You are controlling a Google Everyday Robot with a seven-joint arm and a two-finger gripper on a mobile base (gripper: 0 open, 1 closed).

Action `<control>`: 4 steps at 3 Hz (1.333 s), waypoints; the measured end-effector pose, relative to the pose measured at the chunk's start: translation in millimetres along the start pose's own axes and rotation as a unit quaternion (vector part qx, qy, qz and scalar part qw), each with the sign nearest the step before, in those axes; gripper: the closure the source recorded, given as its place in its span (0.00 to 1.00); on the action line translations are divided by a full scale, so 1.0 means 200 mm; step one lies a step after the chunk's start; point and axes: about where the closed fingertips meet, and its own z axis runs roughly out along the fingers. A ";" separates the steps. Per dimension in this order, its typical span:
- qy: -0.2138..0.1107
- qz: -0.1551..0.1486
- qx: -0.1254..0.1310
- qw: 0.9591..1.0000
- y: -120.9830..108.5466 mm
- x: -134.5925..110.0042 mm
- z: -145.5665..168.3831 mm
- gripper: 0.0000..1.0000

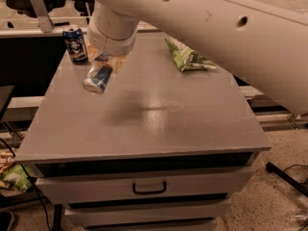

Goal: Place redbull can upright

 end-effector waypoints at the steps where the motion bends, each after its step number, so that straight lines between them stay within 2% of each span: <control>1: 0.010 -0.035 -0.007 0.999 0.03 0.04 0.04 1.00; 2: 0.027 -0.086 0.009 0.996 0.04 0.14 0.12 1.00; 3: 0.047 -0.148 0.056 0.986 -0.01 0.19 0.18 1.00; 4: 0.063 -0.199 0.092 0.974 -0.07 0.21 0.21 1.00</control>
Offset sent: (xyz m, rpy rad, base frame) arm 0.0573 -0.0096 -0.0174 -0.0869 -0.1801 0.1889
